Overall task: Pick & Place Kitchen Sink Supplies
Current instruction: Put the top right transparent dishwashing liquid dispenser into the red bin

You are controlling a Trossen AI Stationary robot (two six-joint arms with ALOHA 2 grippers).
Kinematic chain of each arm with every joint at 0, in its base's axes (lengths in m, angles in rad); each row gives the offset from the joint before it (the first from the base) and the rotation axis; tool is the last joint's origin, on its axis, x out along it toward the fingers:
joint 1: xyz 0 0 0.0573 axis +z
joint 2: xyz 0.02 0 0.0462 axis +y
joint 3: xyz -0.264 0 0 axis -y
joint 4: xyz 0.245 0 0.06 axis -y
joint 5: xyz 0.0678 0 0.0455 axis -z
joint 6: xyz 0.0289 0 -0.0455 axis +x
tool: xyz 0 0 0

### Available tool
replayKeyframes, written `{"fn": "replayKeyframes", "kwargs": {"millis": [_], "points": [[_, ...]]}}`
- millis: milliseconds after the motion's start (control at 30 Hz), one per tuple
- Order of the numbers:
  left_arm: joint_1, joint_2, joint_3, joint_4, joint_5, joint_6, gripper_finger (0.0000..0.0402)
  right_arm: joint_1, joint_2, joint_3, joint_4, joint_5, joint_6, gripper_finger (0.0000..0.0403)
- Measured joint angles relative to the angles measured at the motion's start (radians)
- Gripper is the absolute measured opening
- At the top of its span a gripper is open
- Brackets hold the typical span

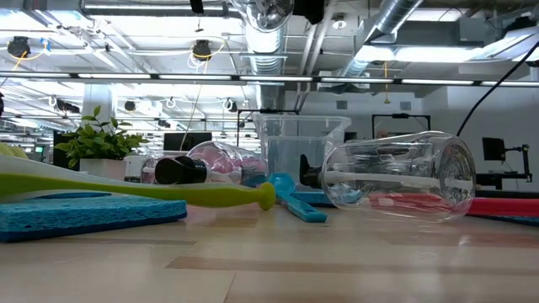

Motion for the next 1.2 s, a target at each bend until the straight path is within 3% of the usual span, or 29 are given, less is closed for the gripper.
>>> {"fn": "replayKeyframes", "kwargs": {"millis": [333, 667, 967, 1200], "points": [[0.0, -0.04, -0.002, -0.011, 0.009, 0.016, 0.0131, 0.0, 0.0, 0.002, 0.011, -0.001, -0.007, 0.0358], [0.0, -0.052, 0.001, -0.001, -0.004, 0.038, 0.0167, 0.0, -0.001, 0.0, -0.007, 0.001, 0.007, 0.0358], [0.0, -0.051, 0.0, -0.008, 0.006, 0.03, 0.0124, 0.014, 0.0, 0.0, -0.003, 0.001, -0.005, 0.0358], [0.0, -0.05, 0.0, -0.011, -0.002, 0.031, 0.0146, 0.014, 0.0, 0.0, -0.003, 0.002, -0.005, 0.0358]]}}
